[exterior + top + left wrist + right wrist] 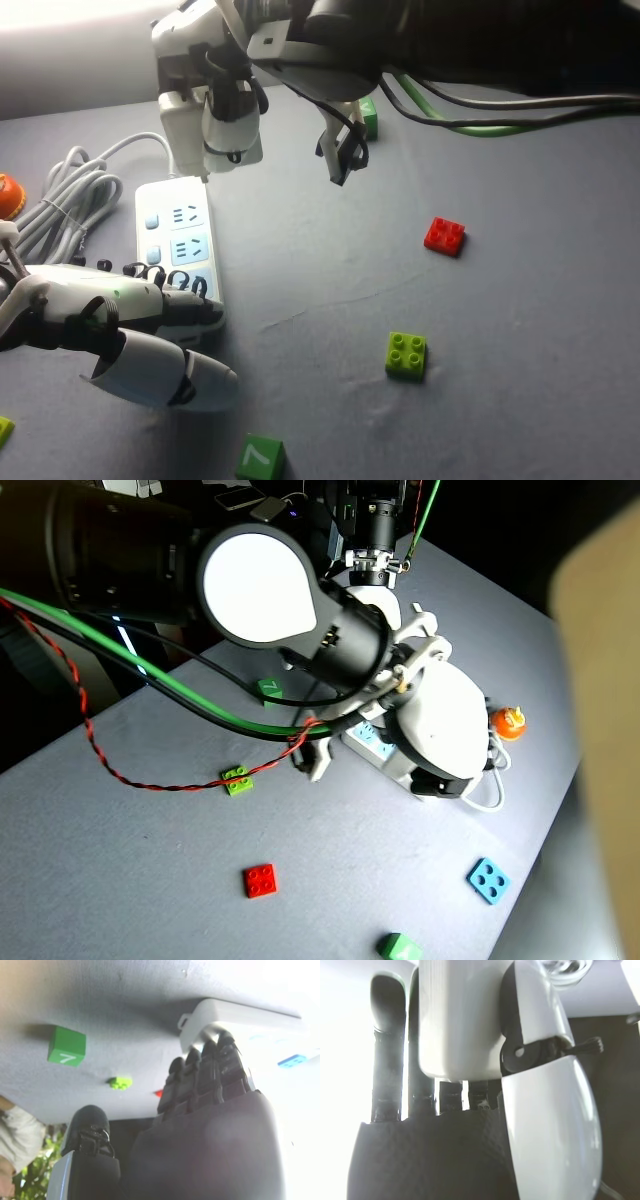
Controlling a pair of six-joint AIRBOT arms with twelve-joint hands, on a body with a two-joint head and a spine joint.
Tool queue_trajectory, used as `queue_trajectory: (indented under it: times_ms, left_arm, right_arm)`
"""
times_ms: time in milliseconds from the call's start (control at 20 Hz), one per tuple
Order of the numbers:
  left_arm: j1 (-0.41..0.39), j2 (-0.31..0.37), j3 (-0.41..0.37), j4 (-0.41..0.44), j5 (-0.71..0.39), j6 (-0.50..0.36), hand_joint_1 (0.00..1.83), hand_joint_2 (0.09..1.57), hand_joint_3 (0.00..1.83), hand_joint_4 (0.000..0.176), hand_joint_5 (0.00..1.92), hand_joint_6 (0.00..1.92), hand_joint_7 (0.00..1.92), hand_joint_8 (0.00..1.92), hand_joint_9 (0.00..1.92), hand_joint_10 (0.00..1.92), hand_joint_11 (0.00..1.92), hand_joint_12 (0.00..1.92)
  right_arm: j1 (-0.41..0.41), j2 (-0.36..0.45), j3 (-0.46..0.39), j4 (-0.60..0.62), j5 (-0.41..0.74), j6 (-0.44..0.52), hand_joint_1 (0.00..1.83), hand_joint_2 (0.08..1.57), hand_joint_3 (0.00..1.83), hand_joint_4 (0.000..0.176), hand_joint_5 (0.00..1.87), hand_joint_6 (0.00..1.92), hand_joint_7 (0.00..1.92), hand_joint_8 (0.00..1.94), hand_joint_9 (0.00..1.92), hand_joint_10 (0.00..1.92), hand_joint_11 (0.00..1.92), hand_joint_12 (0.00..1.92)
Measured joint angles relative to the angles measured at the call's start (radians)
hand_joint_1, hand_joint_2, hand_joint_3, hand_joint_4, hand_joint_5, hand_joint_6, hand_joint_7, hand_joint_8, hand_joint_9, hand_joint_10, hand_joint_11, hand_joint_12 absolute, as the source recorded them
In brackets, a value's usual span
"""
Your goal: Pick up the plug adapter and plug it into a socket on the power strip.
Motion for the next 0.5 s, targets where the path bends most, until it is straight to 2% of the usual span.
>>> queue_trajectory:
  times_ms: [50, 100, 150, 250, 300, 450, 500]
  left_arm:
    - [0.000, 0.000, 0.000, 0.000, 0.000, 0.000, 0.00, 1.21, 0.00, 0.000, 0.02, 0.00, 0.06, 0.00, 0.03, 0.00, 0.00, 0.00]
    - [0.000, 0.000, 0.000, 0.000, 0.000, 0.002, 0.00, 1.20, 0.00, 0.000, 0.02, 0.00, 0.06, 0.00, 0.03, 0.00, 0.00, 0.00]
    - [0.000, 0.001, 0.000, -0.001, 0.000, 0.004, 0.00, 1.21, 0.00, 0.000, 0.02, 0.00, 0.06, 0.00, 0.04, 0.00, 0.00, 0.00]
    - [0.001, 0.005, 0.000, -0.006, -0.001, 0.009, 0.00, 1.21, 0.00, 0.000, 0.02, 0.00, 0.07, 0.00, 0.04, 0.01, 0.00, 0.00]
    - [0.001, 0.005, 0.000, -0.006, -0.002, 0.010, 0.00, 1.21, 0.00, 0.000, 0.03, 0.01, 0.08, 0.01, 0.05, 0.01, 0.00, 0.00]
    - [0.001, 0.005, 0.000, -0.006, -0.004, 0.010, 0.00, 1.21, 0.00, 0.000, 0.03, 0.00, 0.06, 0.00, 0.04, 0.00, 0.00, 0.00]
    - [0.001, 0.005, 0.000, -0.006, -0.004, 0.010, 0.00, 1.20, 0.00, 0.000, 0.04, 0.01, 0.07, 0.00, 0.05, 0.01, 0.00, 0.00]
  right_arm:
    - [-0.003, -0.011, 0.015, -0.004, 0.005, 0.000, 1.27, 1.15, 0.00, 0.000, 0.81, 1.07, 1.00, 1.13, 0.87, 1.19, 0.72, 1.52]
    - [-0.008, -0.020, 0.029, -0.003, 0.007, 0.002, 1.35, 1.14, 0.00, 0.000, 0.80, 1.02, 0.99, 1.07, 0.89, 1.33, 0.72, 1.52]
    - [-0.018, -0.031, 0.043, -0.007, 0.019, 0.005, 1.37, 1.14, 0.00, 0.000, 0.80, 1.01, 1.00, 1.05, 0.89, 1.35, 0.72, 1.52]
    - [-0.040, -0.061, 0.077, -0.001, 0.028, 0.008, 1.37, 1.15, 0.00, 0.000, 0.82, 1.03, 0.95, 1.10, 0.86, 1.35, 0.74, 1.49]
    - [-0.048, -0.079, 0.100, 0.000, 0.029, 0.010, 1.37, 1.14, 0.00, 0.000, 0.82, 1.03, 0.98, 1.04, 0.88, 1.32, 0.78, 1.45]
    - [-0.055, -0.106, 0.137, 0.003, 0.037, 0.026, 1.37, 1.14, 0.00, 0.000, 0.82, 1.02, 0.97, 1.07, 0.88, 1.33, 0.76, 1.48]
    - [-0.055, -0.110, 0.145, -0.002, 0.054, 0.032, 1.27, 1.13, 0.00, 0.000, 0.87, 1.01, 1.03, 1.06, 0.94, 1.11, 0.79, 1.45]
